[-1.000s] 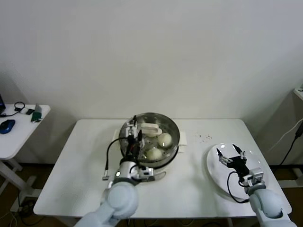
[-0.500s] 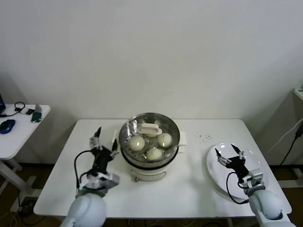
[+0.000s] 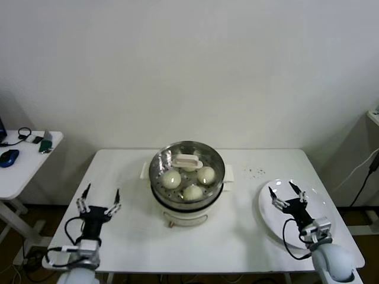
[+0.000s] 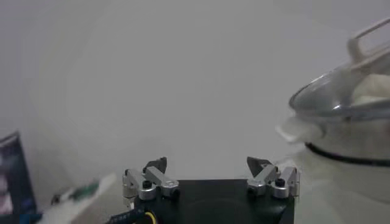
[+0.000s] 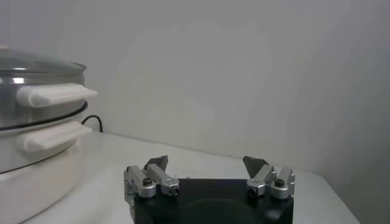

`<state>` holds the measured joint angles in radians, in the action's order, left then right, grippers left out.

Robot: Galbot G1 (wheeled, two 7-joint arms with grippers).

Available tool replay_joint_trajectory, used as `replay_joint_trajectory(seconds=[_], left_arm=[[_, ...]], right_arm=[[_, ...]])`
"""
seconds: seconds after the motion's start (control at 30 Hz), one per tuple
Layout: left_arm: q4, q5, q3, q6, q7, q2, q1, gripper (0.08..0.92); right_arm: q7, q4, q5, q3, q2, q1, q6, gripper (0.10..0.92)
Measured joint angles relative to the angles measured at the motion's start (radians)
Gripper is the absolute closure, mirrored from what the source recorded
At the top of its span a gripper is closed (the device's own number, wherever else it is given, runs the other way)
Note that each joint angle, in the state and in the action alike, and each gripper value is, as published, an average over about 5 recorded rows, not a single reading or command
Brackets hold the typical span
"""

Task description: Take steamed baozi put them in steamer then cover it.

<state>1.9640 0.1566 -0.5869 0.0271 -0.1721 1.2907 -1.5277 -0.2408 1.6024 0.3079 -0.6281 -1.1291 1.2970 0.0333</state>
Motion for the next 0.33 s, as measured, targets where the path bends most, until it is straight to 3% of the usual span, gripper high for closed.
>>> replay_joint_trajectory(seconds=[0.33], left_arm=[[-0.039, -0.123, -0.074, -0.093, 0.012, 0.041, -0.050, 0.177]], right_arm=[[0.000, 0.011, 0.012, 0.005, -0.019, 0.015, 0.046, 0.203]])
